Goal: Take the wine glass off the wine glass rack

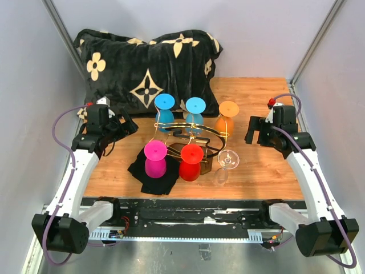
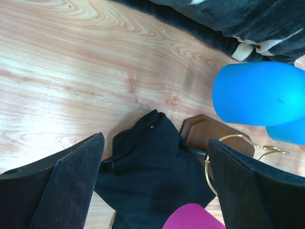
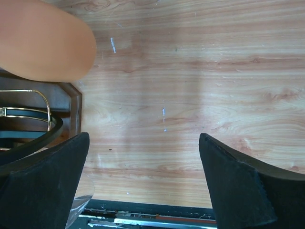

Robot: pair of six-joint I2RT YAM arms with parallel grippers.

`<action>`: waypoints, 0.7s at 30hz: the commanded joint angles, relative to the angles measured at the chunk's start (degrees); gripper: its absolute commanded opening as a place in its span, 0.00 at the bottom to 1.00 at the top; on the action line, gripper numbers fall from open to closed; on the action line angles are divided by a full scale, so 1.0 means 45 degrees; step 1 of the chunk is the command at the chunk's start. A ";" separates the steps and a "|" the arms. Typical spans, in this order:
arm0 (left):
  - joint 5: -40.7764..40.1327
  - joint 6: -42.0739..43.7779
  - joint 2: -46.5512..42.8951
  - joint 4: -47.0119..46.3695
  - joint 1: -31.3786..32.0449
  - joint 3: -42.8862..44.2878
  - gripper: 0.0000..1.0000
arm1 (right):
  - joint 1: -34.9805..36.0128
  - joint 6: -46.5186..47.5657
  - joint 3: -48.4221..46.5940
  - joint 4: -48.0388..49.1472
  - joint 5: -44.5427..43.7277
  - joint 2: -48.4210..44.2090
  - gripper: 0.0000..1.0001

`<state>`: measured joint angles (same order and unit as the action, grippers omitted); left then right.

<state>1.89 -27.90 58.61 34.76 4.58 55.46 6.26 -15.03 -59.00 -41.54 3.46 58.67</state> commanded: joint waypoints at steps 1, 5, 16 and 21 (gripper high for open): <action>0.0189 0.0038 -0.0232 -0.0116 -0.0061 -0.0157 0.95 | 0.0238 -0.0391 -0.0828 -0.0397 -0.0577 0.0431 0.98; 0.0079 0.0120 -0.0387 0.0089 -0.0061 -0.0350 0.95 | 0.0228 -0.0682 -0.1425 0.0221 0.0752 0.0155 0.98; 0.0673 -0.0282 -0.0101 -0.0292 -0.0061 -0.1827 0.90 | 0.0278 -0.1580 -0.0952 0.1512 0.2541 -0.1283 0.99; 0.1754 -0.1023 0.0470 -0.1042 0.0604 -0.3201 0.85 | 0.0288 -0.1399 -0.0430 0.1361 0.2314 -0.1780 0.98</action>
<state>5.52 -29.58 59.33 32.60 4.86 44.82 6.26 -21.65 -62.61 -34.28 13.74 52.62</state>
